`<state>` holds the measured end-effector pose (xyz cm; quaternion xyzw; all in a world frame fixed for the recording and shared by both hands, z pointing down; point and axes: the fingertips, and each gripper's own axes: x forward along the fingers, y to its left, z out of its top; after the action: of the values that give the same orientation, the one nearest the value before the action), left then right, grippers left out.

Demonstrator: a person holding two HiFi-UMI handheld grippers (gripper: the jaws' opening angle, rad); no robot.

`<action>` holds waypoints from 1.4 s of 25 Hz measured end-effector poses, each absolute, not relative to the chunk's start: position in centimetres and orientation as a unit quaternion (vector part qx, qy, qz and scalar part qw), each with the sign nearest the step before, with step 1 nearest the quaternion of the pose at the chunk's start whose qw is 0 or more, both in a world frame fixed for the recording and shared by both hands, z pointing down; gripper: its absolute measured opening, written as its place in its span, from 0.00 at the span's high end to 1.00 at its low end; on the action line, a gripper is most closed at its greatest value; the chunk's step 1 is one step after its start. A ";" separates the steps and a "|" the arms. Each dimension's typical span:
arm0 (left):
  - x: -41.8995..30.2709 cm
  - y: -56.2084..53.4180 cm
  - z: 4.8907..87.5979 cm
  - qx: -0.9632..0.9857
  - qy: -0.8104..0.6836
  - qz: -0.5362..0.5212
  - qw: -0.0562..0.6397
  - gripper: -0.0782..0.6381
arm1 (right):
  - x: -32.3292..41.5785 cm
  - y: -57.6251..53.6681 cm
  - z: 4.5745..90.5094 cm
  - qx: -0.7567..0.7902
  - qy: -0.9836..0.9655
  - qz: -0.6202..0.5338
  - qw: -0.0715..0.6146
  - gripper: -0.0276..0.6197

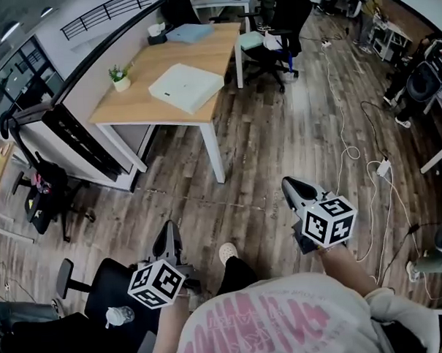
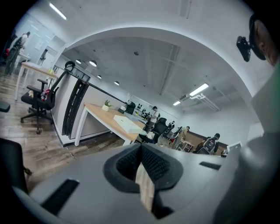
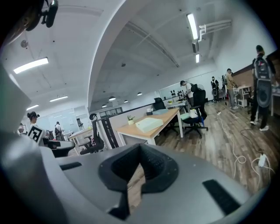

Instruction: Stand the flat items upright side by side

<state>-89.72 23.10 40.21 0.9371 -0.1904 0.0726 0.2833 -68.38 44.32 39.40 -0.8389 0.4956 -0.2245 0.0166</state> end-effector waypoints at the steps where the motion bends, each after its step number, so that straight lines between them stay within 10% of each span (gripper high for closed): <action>1: -88.6 22.0 40.3 0.936 -0.187 0.071 0.290 0.89 | -67.6 43.4 39.7 -0.838 0.493 -0.231 0.016 0.96; 35: -63.6 0.1 43.5 0.925 -0.187 0.116 0.311 0.89 | -41.1 22.0 45.9 -0.827 0.444 -0.327 0.110 0.96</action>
<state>-63.55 0.13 43.47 0.9246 -0.1867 0.1162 0.3110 -41.05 22.00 45.94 -0.8266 0.4441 -0.3275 0.1102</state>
